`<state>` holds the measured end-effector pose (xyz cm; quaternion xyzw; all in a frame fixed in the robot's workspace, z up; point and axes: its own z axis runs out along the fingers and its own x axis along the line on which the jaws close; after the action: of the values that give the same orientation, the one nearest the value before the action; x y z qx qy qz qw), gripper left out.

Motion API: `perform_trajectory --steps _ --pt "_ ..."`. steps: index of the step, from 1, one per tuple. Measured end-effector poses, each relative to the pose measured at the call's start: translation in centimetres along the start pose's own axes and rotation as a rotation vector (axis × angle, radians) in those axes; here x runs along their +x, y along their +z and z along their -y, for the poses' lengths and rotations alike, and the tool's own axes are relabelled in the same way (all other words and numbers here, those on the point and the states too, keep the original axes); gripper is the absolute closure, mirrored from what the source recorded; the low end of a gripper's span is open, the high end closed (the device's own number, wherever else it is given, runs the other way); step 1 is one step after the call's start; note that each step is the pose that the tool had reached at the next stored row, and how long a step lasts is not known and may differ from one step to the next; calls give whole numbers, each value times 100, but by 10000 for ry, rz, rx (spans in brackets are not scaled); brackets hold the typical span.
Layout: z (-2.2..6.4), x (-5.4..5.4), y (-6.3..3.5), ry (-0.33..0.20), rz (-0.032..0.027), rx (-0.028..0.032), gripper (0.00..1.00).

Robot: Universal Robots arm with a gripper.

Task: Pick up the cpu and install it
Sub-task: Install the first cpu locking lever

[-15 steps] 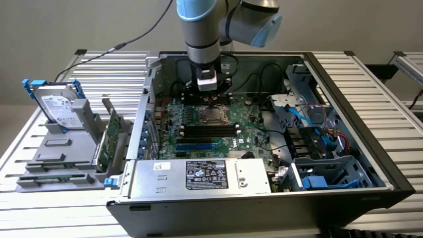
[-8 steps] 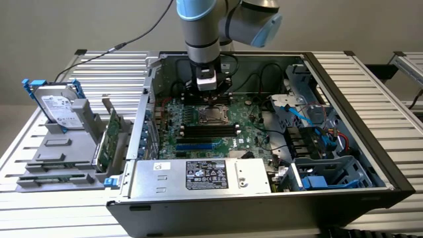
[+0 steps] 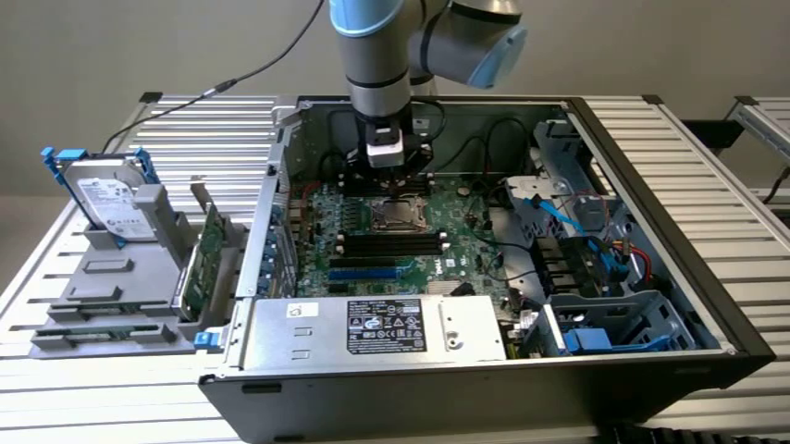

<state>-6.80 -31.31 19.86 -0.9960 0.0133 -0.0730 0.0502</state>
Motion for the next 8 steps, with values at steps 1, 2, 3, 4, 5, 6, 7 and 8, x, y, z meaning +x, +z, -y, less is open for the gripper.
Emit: perform_trajectory --steps 1,2,3,4,5,6,7,8 --pt "4 0 1 15 -2 -12 89" --pt "8 0 1 28 -4 -27 89" --pt "14 -1 1 41 -5 -44 89" --pt "22 -1 2 50 -6 -62 89" --pt "32 -1 3 57 -8 -78 89" --pt "43 -1 4 60 -10 -91 89" --pt "53 -2 6 62 -11 -106 89" --pt "62 -2 8 65 -13 -114 89"
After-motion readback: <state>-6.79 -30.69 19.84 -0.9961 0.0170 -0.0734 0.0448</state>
